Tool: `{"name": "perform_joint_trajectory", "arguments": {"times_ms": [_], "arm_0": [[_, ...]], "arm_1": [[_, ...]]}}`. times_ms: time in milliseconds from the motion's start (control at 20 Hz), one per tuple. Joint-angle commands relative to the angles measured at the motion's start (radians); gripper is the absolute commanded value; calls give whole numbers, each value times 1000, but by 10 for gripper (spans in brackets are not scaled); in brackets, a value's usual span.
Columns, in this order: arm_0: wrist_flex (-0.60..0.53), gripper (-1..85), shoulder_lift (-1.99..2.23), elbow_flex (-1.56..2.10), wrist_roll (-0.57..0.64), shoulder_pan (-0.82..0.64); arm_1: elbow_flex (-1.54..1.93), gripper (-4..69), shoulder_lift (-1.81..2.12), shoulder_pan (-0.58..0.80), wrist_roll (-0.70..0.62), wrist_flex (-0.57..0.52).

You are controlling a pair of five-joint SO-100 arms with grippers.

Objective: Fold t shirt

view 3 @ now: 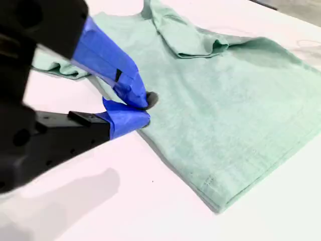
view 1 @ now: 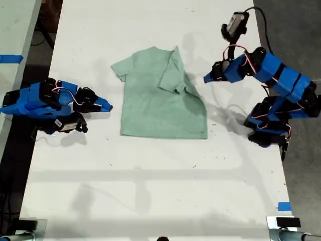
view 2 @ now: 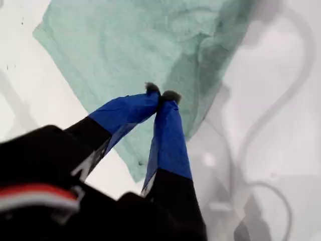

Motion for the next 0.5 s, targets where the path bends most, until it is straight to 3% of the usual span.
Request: {"name": "perform_joint_trajectory", "arguments": {"times_ms": [0, 200, 450], "arm_0": [[-14, -1, 8, 2, 23, 9], [-21, -1, 8, -2, 48, 12], [-49, -1, 8, -5, 101, 9]], "arm_1": [[204, 16, 229, -81, 80, -67], [614, 17, 546, -156, 158, -170], [1005, 19, 1045, -233, 241, -132]]}}
